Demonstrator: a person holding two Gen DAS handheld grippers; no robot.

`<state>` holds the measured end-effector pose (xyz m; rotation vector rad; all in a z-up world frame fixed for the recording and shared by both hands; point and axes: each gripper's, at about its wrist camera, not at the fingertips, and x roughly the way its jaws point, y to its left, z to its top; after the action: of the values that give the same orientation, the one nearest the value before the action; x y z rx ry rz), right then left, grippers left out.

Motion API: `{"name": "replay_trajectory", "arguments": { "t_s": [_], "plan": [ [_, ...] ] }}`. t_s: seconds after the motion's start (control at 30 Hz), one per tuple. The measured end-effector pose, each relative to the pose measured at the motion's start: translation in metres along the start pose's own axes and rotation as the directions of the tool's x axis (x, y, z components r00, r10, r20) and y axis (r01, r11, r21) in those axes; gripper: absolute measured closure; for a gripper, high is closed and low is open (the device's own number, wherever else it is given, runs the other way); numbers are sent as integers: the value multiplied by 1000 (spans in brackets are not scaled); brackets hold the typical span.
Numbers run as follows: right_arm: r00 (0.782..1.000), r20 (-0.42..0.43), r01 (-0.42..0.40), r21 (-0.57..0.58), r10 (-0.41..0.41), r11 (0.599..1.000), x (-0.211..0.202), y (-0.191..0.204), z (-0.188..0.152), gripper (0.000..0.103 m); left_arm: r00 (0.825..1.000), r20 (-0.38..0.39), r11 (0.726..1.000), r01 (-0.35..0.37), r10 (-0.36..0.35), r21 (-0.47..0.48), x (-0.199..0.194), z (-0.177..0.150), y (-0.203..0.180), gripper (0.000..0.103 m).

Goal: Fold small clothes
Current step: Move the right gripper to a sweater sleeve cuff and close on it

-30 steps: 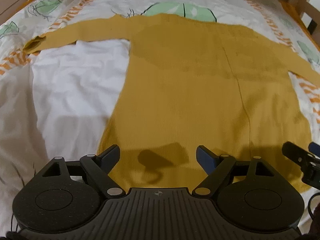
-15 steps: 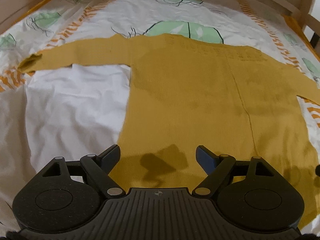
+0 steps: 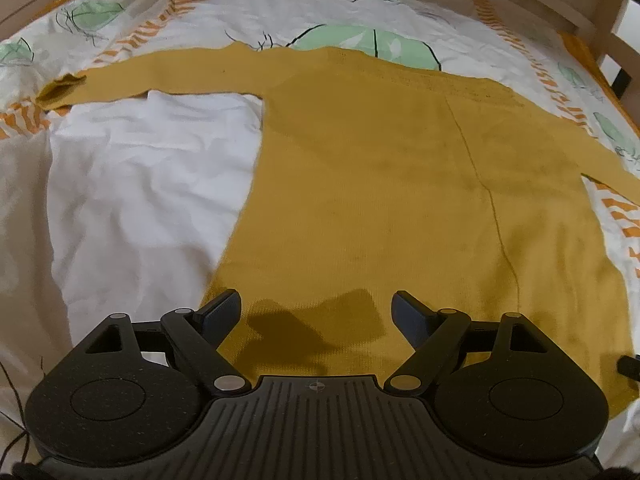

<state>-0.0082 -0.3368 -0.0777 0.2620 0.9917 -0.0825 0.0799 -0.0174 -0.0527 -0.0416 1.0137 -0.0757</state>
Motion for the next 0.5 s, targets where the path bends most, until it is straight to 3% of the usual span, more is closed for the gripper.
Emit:
{"name": "replay_trajectory", "arguments": {
  "t_s": [0.07,0.13,0.3,0.37,0.5],
  "plan": [
    [1000,-3,-22,-17,22,1000,0,4,0,65,1000,7,1000,-5,5,6,-2,1,-2,21],
    [999,0,-39,-45,39,998,0,9,-1,94,1000,12,1000,-12,12,14,-2,1,-4,21],
    [1000,19,-10,-84,12,996,-13,10,0,96,1000,18,999,-23,22,46,-1,2,-9,21],
    [999,-8,41,-85,-42,995,-15,2,-1,96,999,31,998,-30,28,51,-2,3,-10,21],
    [998,-44,37,-60,-39,998,-12,-7,-5,96,999,24,997,-34,32,64,4,6,-15,21]
  ]
}}
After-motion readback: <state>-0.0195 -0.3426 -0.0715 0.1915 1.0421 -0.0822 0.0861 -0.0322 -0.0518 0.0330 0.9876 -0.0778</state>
